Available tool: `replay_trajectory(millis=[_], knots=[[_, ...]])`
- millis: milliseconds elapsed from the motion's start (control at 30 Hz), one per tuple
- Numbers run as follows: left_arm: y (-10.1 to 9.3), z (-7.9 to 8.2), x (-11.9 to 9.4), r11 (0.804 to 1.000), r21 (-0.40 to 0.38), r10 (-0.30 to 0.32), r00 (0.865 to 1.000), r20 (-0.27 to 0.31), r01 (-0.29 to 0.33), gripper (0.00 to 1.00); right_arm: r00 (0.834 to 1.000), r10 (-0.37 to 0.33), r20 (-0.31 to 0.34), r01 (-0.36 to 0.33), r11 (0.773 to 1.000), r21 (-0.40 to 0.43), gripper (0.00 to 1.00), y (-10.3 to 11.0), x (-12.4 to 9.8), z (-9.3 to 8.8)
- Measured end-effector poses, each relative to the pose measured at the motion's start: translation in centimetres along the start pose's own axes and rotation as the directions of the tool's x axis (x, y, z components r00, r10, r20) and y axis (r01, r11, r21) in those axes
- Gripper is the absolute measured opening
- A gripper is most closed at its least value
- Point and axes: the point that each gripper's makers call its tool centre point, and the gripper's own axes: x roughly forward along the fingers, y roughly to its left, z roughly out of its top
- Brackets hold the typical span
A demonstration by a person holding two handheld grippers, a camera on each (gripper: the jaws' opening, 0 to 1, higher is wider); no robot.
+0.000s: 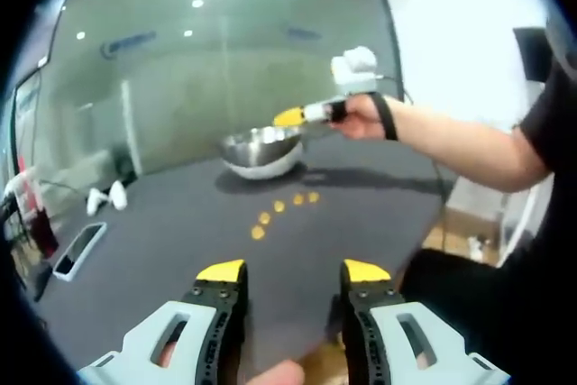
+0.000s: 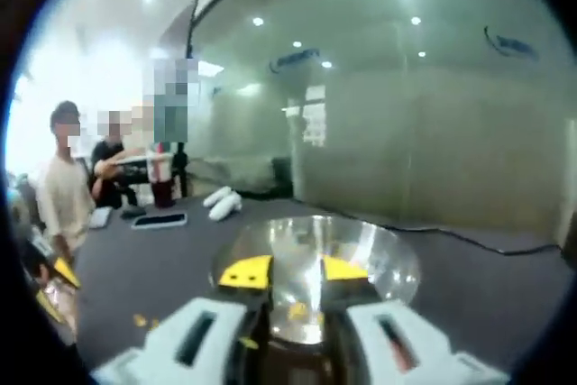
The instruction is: Pick up the QQ candy scattered on the table and place it into the stainless steel bowl on the table
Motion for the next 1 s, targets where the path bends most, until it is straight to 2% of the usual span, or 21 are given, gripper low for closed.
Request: replay_trajectory(millis=[100, 300, 500, 600, 700, 800, 900, 1000], knots=[[0.0, 0.0, 0.1, 1.000, 0.000, -0.002, 1.000, -0.001, 0.002, 0.43, 1.000, -0.016, -0.007, 0.016, 1.000, -0.025, 0.21, -0.3, -0.2, -0.1], [0.2, 0.0, 0.2, 1.000, 0.000, 0.000, 1.000, -0.008, 0.000, 0.43, 1.000, -0.013, 0.002, 0.013, 1.000, -0.013, 0.20, -0.9, -0.6, -0.1], [0.0, 0.2, 0.3, 1.000, -0.002, -0.002, 1.000, -0.002, 0.002, 0.43, 1.000, 0.016, 0.006, -0.016, 1.000, 0.008, 0.19, -0.2, -2.2, -0.8], [-0.2, 0.2, 0.3, 1.000, 0.000, -0.006, 1.000, -0.001, 0.006, 0.43, 0.995, 0.082, 0.060, -0.079, 0.996, -0.051, 0.19, 0.8, -3.4, -0.3], [-0.2, 0.3, 0.2, 1.000, 0.004, -0.002, 1.000, -0.002, 0.002, 0.43, 0.984, 0.151, 0.089, -0.149, 0.988, -0.038, 0.19, 1.9, -5.3, -0.5], [-0.3, 0.4, 0.0, 1.000, 0.002, 0.002, 1.000, 0.008, -0.002, 0.43, 0.975, 0.208, 0.074, -0.206, 0.978, -0.032, 0.19, 2.7, -6.9, -1.6], [-0.3, 0.2, 0.0, 1.000, -0.001, 0.002, 1.000, 0.009, -0.002, 0.43, 0.961, 0.278, 0.015, -0.278, 0.961, -0.003, 0.19, 3.6, -8.8, -3.7], [-0.3, 0.3, 0.0, 1.000, 0.003, 0.005, 1.000, 0.006, -0.005, 0.43, 0.956, 0.292, 0.002, -0.292, 0.956, -0.017, 0.19, 3.4, -10.2, -4.5]])
